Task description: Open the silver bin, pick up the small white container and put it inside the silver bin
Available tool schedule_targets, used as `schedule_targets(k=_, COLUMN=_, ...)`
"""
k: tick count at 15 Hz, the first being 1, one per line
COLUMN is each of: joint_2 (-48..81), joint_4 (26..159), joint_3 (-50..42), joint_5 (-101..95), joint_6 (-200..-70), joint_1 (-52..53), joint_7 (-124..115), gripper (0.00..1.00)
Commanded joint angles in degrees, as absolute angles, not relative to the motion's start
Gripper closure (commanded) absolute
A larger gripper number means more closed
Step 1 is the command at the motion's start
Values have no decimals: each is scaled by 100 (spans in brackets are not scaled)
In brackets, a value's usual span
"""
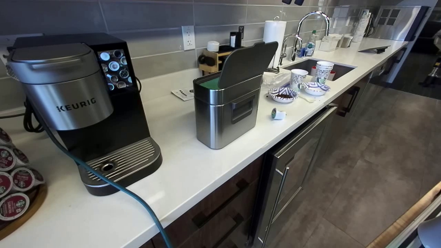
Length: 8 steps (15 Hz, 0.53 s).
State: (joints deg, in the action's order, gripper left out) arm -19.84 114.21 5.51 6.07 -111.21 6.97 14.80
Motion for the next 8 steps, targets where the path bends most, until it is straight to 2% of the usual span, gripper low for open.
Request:
schedule_targets(k=1, joint_2=-2548, joint_4=11739, joint_3=215, joint_5=743, joint_6=-10217, joint_1=822, joint_7=2158, gripper=0)
schedule_targets(k=6, joint_2=-2978, joint_4=12250, joint_3=-322, joint_5=558, joint_6=-9679, joint_1=748, joint_7=3269, gripper=0)
schedule_targets(k=8, joint_2=-2793, joint_4=11970, joint_3=-273, joint_5=594, joint_6=-9665, joint_1=759, joint_7=3055, gripper=0)
